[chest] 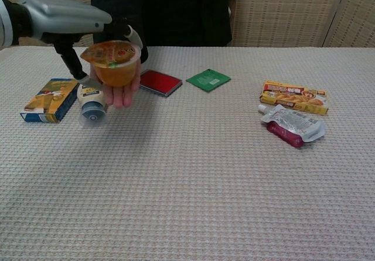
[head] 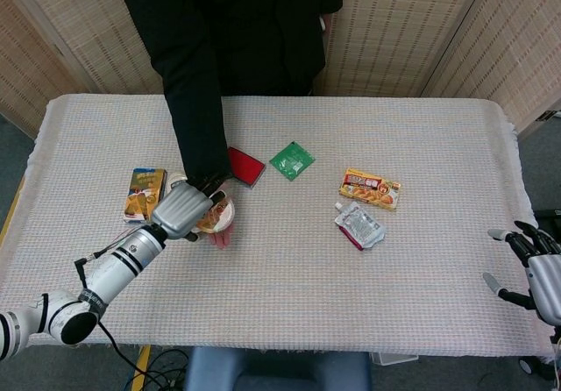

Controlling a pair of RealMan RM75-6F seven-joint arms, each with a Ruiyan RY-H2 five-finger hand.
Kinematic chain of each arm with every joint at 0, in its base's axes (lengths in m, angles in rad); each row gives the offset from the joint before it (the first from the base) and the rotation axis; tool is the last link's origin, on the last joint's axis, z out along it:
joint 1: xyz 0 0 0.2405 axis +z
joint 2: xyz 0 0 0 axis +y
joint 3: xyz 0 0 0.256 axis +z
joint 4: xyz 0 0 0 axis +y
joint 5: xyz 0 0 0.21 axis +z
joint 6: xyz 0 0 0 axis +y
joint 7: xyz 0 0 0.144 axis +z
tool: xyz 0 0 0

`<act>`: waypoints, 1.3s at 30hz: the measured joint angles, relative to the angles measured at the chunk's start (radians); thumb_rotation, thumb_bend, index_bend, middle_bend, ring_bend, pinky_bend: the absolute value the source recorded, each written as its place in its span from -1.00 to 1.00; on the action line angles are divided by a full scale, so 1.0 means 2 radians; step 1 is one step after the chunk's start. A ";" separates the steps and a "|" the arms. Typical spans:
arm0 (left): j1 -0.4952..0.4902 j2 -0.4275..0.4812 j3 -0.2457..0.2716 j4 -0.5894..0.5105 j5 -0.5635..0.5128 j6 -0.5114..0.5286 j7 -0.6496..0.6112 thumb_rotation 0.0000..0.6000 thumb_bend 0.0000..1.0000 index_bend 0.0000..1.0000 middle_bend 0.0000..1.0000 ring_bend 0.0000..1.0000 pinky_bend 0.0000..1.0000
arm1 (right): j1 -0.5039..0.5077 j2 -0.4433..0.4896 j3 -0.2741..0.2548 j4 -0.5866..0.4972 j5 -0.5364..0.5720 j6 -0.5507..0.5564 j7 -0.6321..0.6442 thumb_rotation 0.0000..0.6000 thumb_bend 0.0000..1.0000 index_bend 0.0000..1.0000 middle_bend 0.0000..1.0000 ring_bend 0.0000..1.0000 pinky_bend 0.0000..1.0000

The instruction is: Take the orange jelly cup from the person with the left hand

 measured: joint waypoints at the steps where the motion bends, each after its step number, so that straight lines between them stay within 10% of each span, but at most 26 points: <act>1: -0.001 -0.001 0.001 0.000 -0.001 0.000 -0.002 1.00 -0.55 -0.45 -0.96 -0.87 -0.45 | 0.000 0.000 0.000 0.000 0.000 0.000 0.000 1.00 -0.51 -0.54 -0.36 -0.66 -0.61; 13: 0.007 -0.027 0.007 0.034 0.065 0.048 -0.079 1.00 -0.49 0.21 -0.10 0.00 0.59 | 0.000 0.000 0.000 0.000 0.002 -0.001 -0.001 1.00 -0.51 -0.54 -0.36 -0.66 -0.61; 24: 0.048 -0.011 0.037 0.035 0.205 0.149 -0.177 1.00 -0.49 0.23 -0.06 0.03 0.62 | 0.001 -0.002 0.001 -0.002 0.000 -0.004 -0.002 1.00 -0.51 -0.54 -0.36 -0.66 -0.61; 39: 0.081 -0.011 0.109 0.016 0.292 0.156 -0.139 1.00 -0.49 0.18 -0.06 0.02 0.62 | -0.001 -0.003 -0.001 0.002 0.000 -0.002 0.000 1.00 -0.51 -0.54 -0.36 -0.66 -0.61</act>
